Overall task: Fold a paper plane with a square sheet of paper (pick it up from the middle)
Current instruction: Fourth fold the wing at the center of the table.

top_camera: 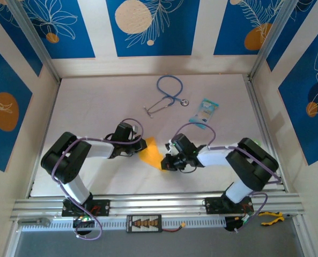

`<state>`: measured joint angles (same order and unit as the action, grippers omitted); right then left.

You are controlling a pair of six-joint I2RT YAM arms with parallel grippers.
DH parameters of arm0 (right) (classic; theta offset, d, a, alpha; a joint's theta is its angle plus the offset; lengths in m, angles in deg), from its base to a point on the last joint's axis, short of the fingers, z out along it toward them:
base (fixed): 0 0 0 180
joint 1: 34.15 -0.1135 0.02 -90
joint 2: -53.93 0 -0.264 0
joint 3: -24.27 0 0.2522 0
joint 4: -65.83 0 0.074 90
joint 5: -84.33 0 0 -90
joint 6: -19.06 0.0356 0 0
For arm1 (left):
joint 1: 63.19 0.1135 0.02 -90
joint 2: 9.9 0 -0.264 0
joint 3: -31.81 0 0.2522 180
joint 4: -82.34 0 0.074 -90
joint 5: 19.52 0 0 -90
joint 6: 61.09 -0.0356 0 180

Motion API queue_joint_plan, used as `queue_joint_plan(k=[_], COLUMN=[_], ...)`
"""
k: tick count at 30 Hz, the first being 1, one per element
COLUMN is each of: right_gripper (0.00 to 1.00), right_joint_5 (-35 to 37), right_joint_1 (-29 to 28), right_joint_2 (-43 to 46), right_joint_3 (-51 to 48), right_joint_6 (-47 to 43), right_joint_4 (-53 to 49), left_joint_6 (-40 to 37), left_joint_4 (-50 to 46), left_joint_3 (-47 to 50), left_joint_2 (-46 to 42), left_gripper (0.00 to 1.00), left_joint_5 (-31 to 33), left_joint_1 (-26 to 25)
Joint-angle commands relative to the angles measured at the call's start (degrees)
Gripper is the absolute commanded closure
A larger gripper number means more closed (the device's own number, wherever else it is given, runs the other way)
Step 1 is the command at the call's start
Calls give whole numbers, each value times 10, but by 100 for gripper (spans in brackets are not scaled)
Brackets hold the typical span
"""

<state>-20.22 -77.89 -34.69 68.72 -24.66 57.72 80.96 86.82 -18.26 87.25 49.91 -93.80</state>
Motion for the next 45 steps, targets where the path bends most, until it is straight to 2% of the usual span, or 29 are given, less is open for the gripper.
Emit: queue_joint_plan(k=[1,5,12,22,27,33,38,45], right_gripper=[96,96,94,92,94,97,98,98], right_joint_5=[5,8,35,-21,-22,-18,-6,7], right_joint_1=[-6,-5,12,22,23,25,24,23], right_joint_2=[29,80,130,-19,-74,-81,-80,-75], right_joint_3=[-53,-70,-11,96,103,52,36,42], right_joint_6=[9,9,-4,40,43,50,53,59], right_joint_4=[-39,-51,-100,-35,-40,-42,-42,-45], left_joint_6=[-5,-3,-1,-1,-5,-46,-34,-9], left_joint_4=[-45,-39,-32,-31,-37,-99,-95,-57], left_joint_3=[21,21,19,17,9,-36,-44,-25], left_joint_2=[14,12,10,5,-5,-37,-61,-31], left_gripper=[100,100,100,100,100,99,97,98], left_joint_5=[35,32,26,20,7,-22,-41,-39], left_joint_1=[15,15,15,15,14,15,2,-29])
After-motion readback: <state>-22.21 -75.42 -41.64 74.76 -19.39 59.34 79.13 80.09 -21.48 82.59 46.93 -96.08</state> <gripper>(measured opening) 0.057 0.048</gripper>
